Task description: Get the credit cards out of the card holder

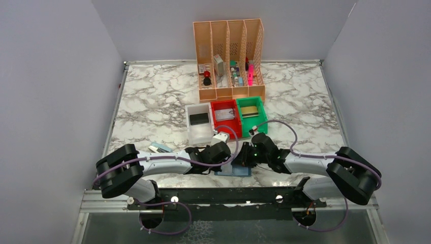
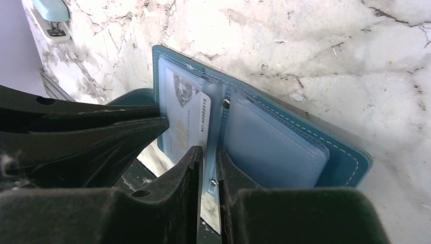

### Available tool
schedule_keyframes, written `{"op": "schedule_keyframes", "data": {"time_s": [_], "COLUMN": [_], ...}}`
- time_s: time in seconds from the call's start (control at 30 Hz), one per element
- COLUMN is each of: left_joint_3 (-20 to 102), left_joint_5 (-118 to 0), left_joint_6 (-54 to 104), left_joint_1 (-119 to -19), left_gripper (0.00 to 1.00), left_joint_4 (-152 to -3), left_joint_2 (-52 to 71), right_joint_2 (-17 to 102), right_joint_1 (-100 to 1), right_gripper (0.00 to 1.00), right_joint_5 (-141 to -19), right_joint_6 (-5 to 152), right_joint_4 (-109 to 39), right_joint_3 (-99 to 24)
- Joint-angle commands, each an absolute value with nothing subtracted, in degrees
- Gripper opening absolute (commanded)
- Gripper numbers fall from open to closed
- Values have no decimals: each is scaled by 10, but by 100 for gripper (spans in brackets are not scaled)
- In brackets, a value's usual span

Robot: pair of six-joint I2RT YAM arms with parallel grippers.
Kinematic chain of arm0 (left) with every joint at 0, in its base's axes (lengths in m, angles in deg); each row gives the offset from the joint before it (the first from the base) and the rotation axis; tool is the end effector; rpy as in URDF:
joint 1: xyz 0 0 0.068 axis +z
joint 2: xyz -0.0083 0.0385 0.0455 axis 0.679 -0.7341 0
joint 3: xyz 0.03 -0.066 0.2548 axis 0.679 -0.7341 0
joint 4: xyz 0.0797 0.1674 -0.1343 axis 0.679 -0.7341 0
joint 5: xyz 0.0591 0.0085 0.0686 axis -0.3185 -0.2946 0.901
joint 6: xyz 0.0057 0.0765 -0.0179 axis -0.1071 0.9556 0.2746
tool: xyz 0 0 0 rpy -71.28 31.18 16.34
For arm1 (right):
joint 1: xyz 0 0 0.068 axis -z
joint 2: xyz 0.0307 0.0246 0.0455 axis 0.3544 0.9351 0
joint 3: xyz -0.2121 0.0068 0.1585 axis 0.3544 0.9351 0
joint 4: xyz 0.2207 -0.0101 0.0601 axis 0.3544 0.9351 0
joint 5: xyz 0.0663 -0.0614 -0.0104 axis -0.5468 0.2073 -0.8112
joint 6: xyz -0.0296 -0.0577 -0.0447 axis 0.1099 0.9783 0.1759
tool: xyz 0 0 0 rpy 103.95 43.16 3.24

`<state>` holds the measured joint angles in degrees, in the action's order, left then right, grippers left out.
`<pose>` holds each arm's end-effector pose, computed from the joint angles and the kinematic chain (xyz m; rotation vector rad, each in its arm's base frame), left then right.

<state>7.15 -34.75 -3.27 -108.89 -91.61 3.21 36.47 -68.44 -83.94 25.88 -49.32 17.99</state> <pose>0.1202 -0.2259 0.1508 0.4597 2.4938 -0.4159 0.1448 0.1788 0.1325 0.0376 2.5482 1.0652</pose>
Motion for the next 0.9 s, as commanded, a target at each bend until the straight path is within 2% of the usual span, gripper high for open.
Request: {"op": "schedule_keyframes", "data": {"time_s": [0.0,0.17,0.43,0.87], "left_joint_3": [78,80,80,78], "left_joint_5": [-352,-353,-342,-332], "left_joint_6": [-33,-31,-34,-36], "left_joint_1": [-1091,-1091,-1092,-1092], "left_gripper": [16,16,16,15], "left_joint_4": [-933,-933,-940,-952], "left_joint_2": [36,34,33,37], "right_joint_2": [388,413,404,353], "right_joint_1": [-688,-688,-687,-686], "right_gripper": [23,22,5,3], "right_joint_5": [-853,-871,-847,-824], "right_joint_6": [252,250,256,292], "right_joint_4": [-523,-556,-530,-467], "right_joint_3": [175,178,180,181]}}
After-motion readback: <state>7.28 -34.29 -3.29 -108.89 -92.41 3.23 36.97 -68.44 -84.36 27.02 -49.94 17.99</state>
